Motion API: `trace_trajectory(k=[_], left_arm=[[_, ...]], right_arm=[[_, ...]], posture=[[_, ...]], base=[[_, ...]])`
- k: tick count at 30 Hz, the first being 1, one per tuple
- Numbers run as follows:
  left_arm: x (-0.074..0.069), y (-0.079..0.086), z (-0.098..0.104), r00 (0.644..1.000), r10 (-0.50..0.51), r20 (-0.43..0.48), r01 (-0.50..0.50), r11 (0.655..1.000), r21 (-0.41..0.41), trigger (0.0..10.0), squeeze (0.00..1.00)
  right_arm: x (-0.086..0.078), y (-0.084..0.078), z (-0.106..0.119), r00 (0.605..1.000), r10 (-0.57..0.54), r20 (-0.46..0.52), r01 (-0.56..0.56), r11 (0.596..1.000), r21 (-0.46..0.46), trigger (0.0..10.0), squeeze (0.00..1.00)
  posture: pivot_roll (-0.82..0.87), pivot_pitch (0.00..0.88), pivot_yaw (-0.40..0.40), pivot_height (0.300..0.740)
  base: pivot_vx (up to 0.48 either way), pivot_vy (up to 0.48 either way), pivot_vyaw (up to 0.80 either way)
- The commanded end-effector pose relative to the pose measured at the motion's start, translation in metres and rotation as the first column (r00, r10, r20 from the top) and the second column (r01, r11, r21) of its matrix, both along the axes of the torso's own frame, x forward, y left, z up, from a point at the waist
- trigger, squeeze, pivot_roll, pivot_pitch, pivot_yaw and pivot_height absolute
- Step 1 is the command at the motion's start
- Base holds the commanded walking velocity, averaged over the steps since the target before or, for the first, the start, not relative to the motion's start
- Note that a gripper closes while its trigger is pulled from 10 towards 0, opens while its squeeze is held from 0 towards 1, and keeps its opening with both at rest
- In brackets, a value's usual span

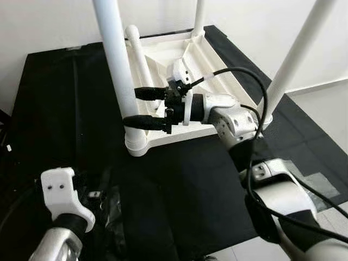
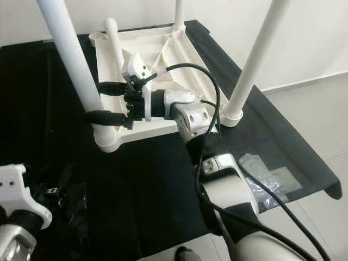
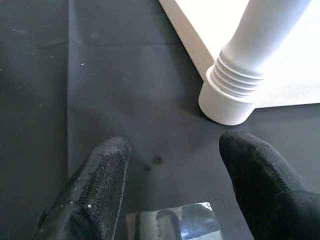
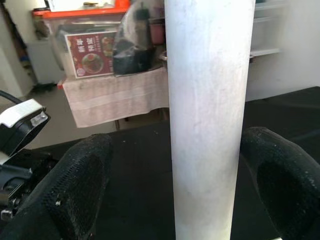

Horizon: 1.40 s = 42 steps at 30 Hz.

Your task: Building children table

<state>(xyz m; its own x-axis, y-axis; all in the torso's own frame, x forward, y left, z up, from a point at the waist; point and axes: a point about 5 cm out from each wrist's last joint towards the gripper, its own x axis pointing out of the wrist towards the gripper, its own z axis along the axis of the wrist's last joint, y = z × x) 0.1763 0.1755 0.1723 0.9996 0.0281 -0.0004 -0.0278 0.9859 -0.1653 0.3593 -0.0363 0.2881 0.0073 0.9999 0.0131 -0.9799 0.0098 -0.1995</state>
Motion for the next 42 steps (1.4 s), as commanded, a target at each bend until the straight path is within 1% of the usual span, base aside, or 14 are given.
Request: trace_trajectory(k=[1,13,14,24,31,32,33,34,35,36,37,38,39,42], left_arm=[[-0.007,0.0,0.004,0.998,0.064,0.028,-0.065,0.997,0.03,10.0,0.0],[-0.021,-0.008,0.005,0.99,0.137,0.046,-0.14,0.987,0.083,10.0,0.0],[-0.024,-0.01,0.005,0.988,0.146,0.05,-0.15,0.985,0.086,10.0,0.0],[-0.024,-0.017,0.003,0.985,0.164,0.062,-0.169,0.982,0.084,10.0,0.0],[-0.02,-0.019,-0.001,0.985,0.157,0.068,-0.162,0.985,0.064,10.0,0.0],[-0.019,-0.019,-0.002,0.985,0.157,0.069,-0.161,0.985,0.062,10.0,0.0],[-0.017,-0.018,-0.003,0.986,0.153,0.071,-0.158,0.986,0.062,10.0,0.0],[-0.016,-0.018,-0.003,0.986,0.151,0.072,-0.156,0.986,0.062,10.0,0.0],[-0.016,-0.018,-0.003,0.986,0.151,0.072,-0.156,0.986,0.062,10.0,0.0],[-0.015,-0.018,-0.004,0.986,0.15,0.073,-0.154,0.986,0.062,10.0,0.0],[-0.015,-0.018,-0.004,0.986,0.15,0.073,-0.154,0.986,0.062,10.0,0.0],[-0.014,-0.018,-0.004,0.986,0.147,0.075,-0.151,0.987,0.062,10.0,0.0],[-0.009,-0.015,-0.006,0.987,0.141,0.078,-0.146,0.987,0.064,10.0,0.0],[-0.004,-0.013,-0.008,0.987,0.136,0.082,-0.141,0.988,0.063,10.0,0.0]], right_arm=[[0.0,0.004,-0.001,0.998,0.063,0.006,-0.063,0.998,-0.02,10.0,0.0],[0.006,0.013,-0.014,0.998,0.038,0.057,-0.032,0.995,-0.099,10.0,0.0],[0.006,0.016,-0.016,0.997,0.028,0.069,-0.021,0.995,-0.099,0.0,0.0],[0.01,0.013,-0.02,0.995,0.005,0.103,0.006,0.994,-0.11,0.0,0.0],[0.017,-0.001,-0.031,0.964,-0.247,0.102,0.25,0.968,-0.026,0.0,0.0],[0.014,-0.003,-0.04,0.945,-0.32,0.069,0.321,0.947,-0.004,0.0,0.0],[0.01,-0.007,-0.053,0.837,-0.546,0.041,0.544,0.838,0.041,0.0,0.0],[0.005,-0.015,-0.061,0.714,-0.7,0.02,0.698,0.713,0.07,0.0,0.0],[0.005,-0.015,-0.061,0.714,-0.7,0.02,0.698,0.713,0.07,0.0,0.0],[0.001,-0.023,-0.066,0.614,-0.789,0.006,0.786,0.612,0.086,0.0,0.0],[0.001,-0.023,-0.066,0.614,-0.789,0.006,0.786,0.612,0.086,0.0,0.0],[-0.022,-0.03,-0.083,0.55,-0.834,-0.035,0.835,0.548,0.053,0.0,0.0],[-0.062,-0.039,-0.103,0.513,-0.852,-0.101,0.855,0.518,-0.028,0.0,0.0],[-0.071,-0.046,-0.104,0.492,-0.864,-0.11,0.866,0.499,-0.041,0.0,0.0]], posture=[[0.11,0.322,-0.018,0.74],[0.14,0.362,-0.033,0.74],[0.14,0.367,-0.038,0.74],[0.11,0.359,-0.048,0.74],[0.07,0.34,-0.061,0.74],[0.06,0.329,-0.06,0.74],[0.05,0.325,-0.056,0.74],[0.05,0.325,-0.056,0.74],[0.05,0.325,-0.056,0.74],[0.05,0.325,-0.056,0.74],[0.05,0.325,-0.056,0.74],[0.04,0.316,-0.05,0.74],[0.0,0.298,-0.021,0.74],[0.01,0.285,-0.017,0.74]], base=[[0.0,0.0,0.0],[0.0,0.0,0.0],[0.0,0.0,0.0],[0.0,0.0,0.0],[0.0,0.0,0.0],[0.0,0.0,0.0],[0.0,0.0,0.0],[0.0,0.0,0.0],[0.0,0.0,0.0],[0.0,0.0,0.0],[0.0,0.0,0.0],[0.0,0.0,0.0],[0.0,0.0,0.0],[0.0,0.0,0.0]])
